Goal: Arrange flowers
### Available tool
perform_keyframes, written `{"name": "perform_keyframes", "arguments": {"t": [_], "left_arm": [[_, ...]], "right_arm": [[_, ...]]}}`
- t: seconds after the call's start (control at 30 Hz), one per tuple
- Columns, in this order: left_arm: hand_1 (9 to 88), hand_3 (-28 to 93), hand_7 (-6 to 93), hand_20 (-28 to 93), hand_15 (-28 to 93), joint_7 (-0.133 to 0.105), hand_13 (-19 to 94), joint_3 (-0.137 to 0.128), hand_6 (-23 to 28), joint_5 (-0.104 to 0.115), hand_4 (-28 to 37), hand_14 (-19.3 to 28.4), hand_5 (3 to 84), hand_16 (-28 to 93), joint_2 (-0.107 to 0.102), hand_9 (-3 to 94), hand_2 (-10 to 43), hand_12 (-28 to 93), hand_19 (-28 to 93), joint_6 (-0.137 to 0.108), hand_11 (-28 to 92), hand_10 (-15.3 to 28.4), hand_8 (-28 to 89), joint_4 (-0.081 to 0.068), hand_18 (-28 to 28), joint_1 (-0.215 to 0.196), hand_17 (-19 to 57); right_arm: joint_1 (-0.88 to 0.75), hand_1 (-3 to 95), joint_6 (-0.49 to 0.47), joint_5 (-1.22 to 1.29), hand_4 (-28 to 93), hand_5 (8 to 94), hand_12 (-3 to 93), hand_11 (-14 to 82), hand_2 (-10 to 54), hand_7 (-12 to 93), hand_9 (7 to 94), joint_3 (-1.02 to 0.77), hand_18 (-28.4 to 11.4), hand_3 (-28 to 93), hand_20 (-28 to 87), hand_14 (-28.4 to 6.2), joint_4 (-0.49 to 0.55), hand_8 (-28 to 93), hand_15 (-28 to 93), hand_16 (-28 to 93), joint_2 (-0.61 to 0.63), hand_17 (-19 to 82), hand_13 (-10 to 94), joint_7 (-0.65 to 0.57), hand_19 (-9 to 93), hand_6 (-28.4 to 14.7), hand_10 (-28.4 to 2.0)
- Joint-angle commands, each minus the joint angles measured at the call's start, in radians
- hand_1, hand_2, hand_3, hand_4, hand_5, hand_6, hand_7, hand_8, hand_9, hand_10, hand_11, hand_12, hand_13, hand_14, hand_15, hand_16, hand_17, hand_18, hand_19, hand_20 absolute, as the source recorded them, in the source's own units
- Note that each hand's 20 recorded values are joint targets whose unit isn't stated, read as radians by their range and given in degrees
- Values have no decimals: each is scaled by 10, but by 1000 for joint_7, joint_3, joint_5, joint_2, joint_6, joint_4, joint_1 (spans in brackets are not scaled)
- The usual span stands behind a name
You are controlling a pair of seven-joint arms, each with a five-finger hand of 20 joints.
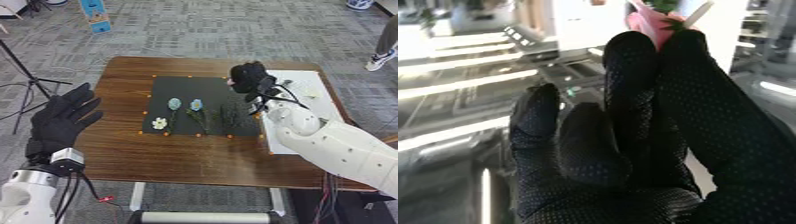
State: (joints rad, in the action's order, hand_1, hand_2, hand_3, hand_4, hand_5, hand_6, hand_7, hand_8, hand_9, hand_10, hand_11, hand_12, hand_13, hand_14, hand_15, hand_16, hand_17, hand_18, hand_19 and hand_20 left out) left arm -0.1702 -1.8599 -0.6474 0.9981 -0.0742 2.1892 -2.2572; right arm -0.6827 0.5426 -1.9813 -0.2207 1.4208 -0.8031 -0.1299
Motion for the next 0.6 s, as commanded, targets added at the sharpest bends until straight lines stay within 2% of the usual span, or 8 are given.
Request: {"name": "perform_keyframes", "arguments": {"t": [0.03, 0.27, 0.6], "left_arm": [[197, 721, 198, 116, 269, 8, 216, 1, 41, 4, -283, 133, 346, 35, -2, 263, -47, 183, 437, 5, 205, 114, -92, 0, 221, 2, -101], [197, 720, 198, 116, 269, 5, 216, -3, 41, 3, -283, 133, 346, 35, 1, 264, -47, 183, 438, 2, 207, 114, -92, 6, 221, -6, -101], [197, 720, 200, 117, 270, -1, 217, 10, 40, 5, -283, 133, 346, 35, 0, 266, -47, 182, 439, -3, 208, 116, -92, 0, 221, 9, -101]], "right_arm": [[89, 519, -88, -35, -283, 673, 472, 366, -95, 552, 784, 82, -189, 805, 515, -63, 31, 2, 894, 362, -63, 326, 727, 5, 807, 22, -55], [108, 518, -177, -64, -283, 682, 466, 359, -95, 548, 791, 131, -189, 802, 515, -62, 2, -8, 897, 361, -107, 326, 728, -8, 806, 23, -54], [133, 515, -230, -118, -283, 687, 469, 343, -95, 543, 800, 188, -187, 812, 515, -62, -58, -13, 900, 358, -161, 327, 729, -44, 805, 23, -54]]}}
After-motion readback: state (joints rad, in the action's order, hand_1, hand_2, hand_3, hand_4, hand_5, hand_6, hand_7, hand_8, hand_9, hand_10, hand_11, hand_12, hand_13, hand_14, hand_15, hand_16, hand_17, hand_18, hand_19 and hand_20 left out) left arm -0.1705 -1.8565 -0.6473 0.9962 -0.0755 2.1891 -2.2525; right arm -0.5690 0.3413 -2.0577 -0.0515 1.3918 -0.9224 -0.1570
